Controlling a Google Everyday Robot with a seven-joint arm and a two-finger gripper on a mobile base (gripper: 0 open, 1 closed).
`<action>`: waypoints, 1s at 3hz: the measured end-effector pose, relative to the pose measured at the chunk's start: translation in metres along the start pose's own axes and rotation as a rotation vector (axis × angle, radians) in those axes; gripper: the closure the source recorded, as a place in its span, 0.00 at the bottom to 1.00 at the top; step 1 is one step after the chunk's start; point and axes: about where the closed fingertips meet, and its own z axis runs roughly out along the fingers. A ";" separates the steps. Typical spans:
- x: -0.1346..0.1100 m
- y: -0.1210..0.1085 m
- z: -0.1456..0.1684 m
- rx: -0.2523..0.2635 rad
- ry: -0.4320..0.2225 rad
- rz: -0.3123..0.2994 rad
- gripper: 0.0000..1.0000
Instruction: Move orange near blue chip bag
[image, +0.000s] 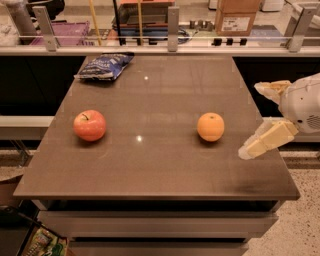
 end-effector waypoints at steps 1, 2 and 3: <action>0.004 -0.005 0.013 -0.020 -0.008 0.046 0.00; 0.001 -0.002 0.030 -0.044 -0.028 0.058 0.00; -0.005 0.004 0.047 -0.065 -0.056 0.055 0.00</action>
Offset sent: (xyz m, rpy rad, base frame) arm 0.0224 0.0282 -0.0334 0.0934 0.0698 0.0102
